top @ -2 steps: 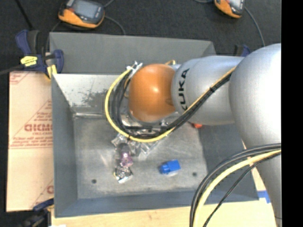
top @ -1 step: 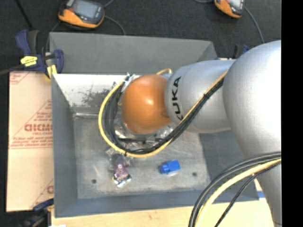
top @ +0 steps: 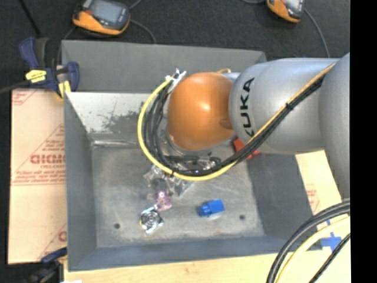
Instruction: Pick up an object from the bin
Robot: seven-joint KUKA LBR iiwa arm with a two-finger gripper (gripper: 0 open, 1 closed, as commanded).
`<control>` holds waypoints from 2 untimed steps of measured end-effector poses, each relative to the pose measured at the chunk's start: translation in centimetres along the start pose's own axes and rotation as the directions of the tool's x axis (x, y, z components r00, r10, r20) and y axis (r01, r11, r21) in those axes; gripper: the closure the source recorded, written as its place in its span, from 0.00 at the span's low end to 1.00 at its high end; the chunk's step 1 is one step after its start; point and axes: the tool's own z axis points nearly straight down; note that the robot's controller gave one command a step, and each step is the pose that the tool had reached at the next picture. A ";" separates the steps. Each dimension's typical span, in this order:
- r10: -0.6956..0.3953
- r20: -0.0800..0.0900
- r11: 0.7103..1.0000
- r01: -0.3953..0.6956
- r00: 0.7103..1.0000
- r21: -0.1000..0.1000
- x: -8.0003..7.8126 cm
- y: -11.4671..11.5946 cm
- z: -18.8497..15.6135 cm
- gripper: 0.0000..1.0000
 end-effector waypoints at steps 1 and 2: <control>-0.008 -0.004 1.000 0.008 1.000 -0.007 -0.5 2.2 0.4 1.00; -0.011 -0.007 1.000 0.011 1.000 -0.010 0.3 8.2 0.2 1.00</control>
Offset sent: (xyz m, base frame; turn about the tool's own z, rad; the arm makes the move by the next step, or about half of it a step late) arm -0.0139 0.0161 -0.0049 -0.0060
